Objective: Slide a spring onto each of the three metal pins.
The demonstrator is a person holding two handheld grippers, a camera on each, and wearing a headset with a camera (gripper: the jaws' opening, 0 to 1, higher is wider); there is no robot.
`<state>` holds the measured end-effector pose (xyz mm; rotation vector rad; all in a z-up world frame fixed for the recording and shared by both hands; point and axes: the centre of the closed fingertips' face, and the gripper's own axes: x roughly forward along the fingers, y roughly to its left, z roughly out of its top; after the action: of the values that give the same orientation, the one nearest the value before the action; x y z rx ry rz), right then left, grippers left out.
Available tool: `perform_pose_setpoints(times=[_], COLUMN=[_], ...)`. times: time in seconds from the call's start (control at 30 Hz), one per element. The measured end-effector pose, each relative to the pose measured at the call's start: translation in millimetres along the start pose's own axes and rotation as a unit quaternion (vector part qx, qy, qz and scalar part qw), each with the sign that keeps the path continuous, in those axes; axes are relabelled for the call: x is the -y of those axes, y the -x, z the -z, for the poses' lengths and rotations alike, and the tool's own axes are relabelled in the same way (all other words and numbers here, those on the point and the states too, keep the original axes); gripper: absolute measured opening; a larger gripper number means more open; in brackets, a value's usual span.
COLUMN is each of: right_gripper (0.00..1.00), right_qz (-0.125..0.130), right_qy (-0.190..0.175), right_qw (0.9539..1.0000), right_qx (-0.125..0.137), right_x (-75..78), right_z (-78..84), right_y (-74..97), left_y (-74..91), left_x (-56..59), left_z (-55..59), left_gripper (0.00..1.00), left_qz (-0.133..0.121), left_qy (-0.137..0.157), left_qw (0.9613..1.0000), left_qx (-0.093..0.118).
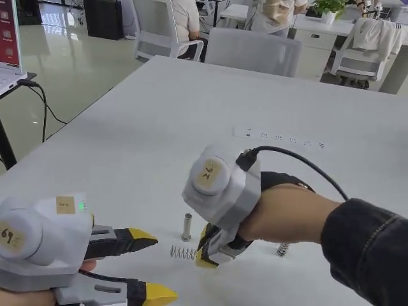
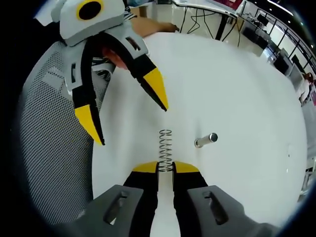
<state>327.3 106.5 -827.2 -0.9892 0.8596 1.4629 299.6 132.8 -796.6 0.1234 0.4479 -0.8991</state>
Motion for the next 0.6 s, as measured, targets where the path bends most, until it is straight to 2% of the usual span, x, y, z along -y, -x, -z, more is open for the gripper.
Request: perform_pose_setpoints(times=[0.1,0.2,0.6], right_gripper=[0.08,0.08,0.08], right_qz=[-0.007,-0.011,-0.012], right_qy=[0.003,0.011,0.042], right_qw=[0.9999,0.9998,0.9988], right_qx=[0.012,0.013,0.024], right_x=[-7.8,-13.5,-22.8], right_z=[-3.1,-4.0,-14.0], right_y=[9.2,15.4,29.6], left_y=[-0.1,-0.7,-2.8], left_x=[-0.3,-1.0,5.7], left_z=[-2.0,-5.9,-23.4], left_gripper=[0.45,0.44,0.30], left_qz=[0.002,0.004,0.020], left_qy=[-0.007,-0.013,-0.044], left_qw=[1.0000,0.9999,0.9988], left_qx=[-0.002,-0.003,0.007])
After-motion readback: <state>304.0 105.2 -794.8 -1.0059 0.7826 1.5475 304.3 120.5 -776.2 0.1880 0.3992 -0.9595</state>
